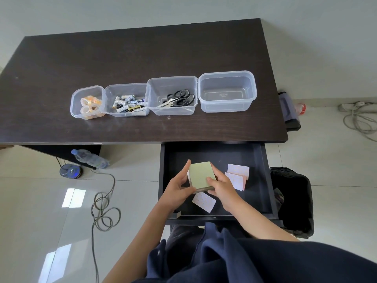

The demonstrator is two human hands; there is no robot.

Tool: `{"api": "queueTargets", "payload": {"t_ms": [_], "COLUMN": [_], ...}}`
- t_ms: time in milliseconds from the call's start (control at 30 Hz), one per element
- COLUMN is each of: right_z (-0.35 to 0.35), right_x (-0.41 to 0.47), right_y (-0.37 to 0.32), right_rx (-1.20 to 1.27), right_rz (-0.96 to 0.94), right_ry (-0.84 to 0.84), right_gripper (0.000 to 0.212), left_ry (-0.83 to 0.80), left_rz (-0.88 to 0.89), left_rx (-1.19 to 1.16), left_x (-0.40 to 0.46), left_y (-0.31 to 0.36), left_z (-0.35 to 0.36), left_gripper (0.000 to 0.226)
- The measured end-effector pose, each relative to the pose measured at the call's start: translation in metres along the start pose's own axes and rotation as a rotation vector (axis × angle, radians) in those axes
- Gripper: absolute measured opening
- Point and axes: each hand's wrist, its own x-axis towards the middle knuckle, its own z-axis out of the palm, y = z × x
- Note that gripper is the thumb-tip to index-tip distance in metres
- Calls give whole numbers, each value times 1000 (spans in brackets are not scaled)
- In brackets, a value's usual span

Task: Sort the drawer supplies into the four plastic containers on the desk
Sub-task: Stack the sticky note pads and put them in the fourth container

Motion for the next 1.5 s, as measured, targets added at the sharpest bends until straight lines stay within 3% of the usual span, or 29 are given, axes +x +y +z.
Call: {"api": "queueTargets", "payload": {"t_ms": [267, 500, 667, 767, 867, 1000, 1167, 1500], "right_z": [1, 1, 3, -3, -7, -5, -3, 2], "right_x": [5, 8, 20, 32, 37, 40, 41, 34], "right_y": [2, 13, 24, 49, 69, 79, 79, 75], "right_rx": [0, -122, -1, -280, -666, -895, -990, -873], "right_rz": [-7, -29, 104, 153, 173, 142, 89, 8], "right_ry": [-25, -69, 50, 139, 32, -6, -33, -164], "right_gripper": [58, 54, 27, 30, 43, 39, 24, 22], "left_ry": [88, 67, 65, 65, 91, 115, 142, 173], "left_rz": [-43, -119, -134, -153, -156, -162, -154, -165], "left_rx": [-58, 17, 41, 31, 35, 18, -16, -113], "left_x": [4, 1, -4, -8, -12, -17, -24, -31], "left_y": [-1, -12, -17, -22, -27, -33, -38, -46], "left_z": [0, -6, -21, -30, -36, -42, -50, -52], "left_gripper": [47, 59, 59, 60, 60, 58, 57, 57]}}
